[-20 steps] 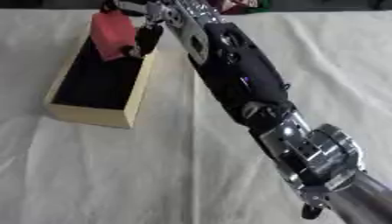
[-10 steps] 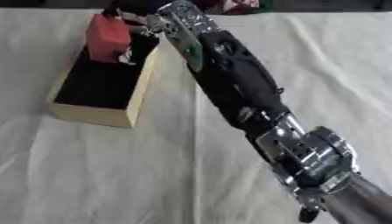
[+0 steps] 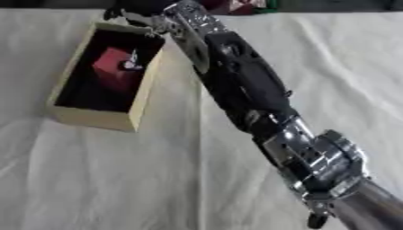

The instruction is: Pick up objects on the table and place them in the box.

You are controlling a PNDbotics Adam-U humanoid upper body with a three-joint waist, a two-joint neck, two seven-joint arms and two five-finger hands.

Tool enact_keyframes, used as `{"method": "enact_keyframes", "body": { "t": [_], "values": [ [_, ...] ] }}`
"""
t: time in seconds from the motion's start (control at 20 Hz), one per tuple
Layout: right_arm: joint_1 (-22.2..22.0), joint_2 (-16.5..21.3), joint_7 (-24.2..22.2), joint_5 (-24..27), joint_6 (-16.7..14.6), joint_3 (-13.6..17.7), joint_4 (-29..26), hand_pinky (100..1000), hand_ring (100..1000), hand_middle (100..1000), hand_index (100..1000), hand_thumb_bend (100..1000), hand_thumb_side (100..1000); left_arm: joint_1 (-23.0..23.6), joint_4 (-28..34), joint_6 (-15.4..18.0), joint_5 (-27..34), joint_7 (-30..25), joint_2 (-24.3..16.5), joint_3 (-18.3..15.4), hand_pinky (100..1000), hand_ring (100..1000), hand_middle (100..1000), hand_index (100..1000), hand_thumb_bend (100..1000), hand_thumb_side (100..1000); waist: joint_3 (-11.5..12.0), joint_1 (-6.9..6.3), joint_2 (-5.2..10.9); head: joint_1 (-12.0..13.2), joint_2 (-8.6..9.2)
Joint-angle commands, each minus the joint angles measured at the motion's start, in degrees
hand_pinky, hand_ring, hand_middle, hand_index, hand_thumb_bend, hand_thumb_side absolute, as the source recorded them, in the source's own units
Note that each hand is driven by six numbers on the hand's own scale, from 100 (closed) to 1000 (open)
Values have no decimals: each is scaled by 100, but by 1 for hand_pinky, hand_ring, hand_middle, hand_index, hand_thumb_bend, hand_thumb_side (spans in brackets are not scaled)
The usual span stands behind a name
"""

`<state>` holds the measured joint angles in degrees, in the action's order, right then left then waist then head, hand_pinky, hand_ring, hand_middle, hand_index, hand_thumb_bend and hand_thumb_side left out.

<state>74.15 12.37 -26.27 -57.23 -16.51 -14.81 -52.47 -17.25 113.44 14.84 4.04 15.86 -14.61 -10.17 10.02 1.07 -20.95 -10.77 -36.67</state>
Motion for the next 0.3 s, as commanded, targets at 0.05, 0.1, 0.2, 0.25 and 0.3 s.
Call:
{"method": "enact_keyframes", "body": {
  "t": [0.05, 0.1, 0.2, 0.25, 0.3],
  "values": [
    [147, 157, -9, 177, 21, 66, -290, 847, 838, 877, 939, 445, 413, -53, 116, -5, 18, -17, -47, -24, 568, 548, 540, 689, 100, 164, -5, 45, 217, 1, 9],
    [146, 213, -9, 236, 27, 47, -392, 844, 837, 872, 934, 427, 399, -49, 116, -5, 15, -16, -47, -28, 568, 548, 540, 689, 100, 164, -16, 43, 221, 7, 3],
    [125, 456, -34, 378, 10, -47, -758, 842, 835, 869, 933, 415, 407, -34, 116, -5, 3, -1, -55, -46, 568, 548, 540, 689, 100, 165, -62, 46, 229, 39, -10],
    [99, 605, -62, 476, 22, -91, -985, 840, 832, 866, 930, 395, 400, -25, 116, -7, -4, 10, -60, -55, 568, 548, 540, 689, 100, 165, -90, 49, 232, 64, -17],
    [65, 760, -94, 595, 56, -127, -1231, 840, 831, 865, 929, 337, 411, -19, 116, -7, -12, 20, -64, -64, 568, 548, 540, 689, 100, 165, -114, 52, 234, 87, -24]
  ]
}}
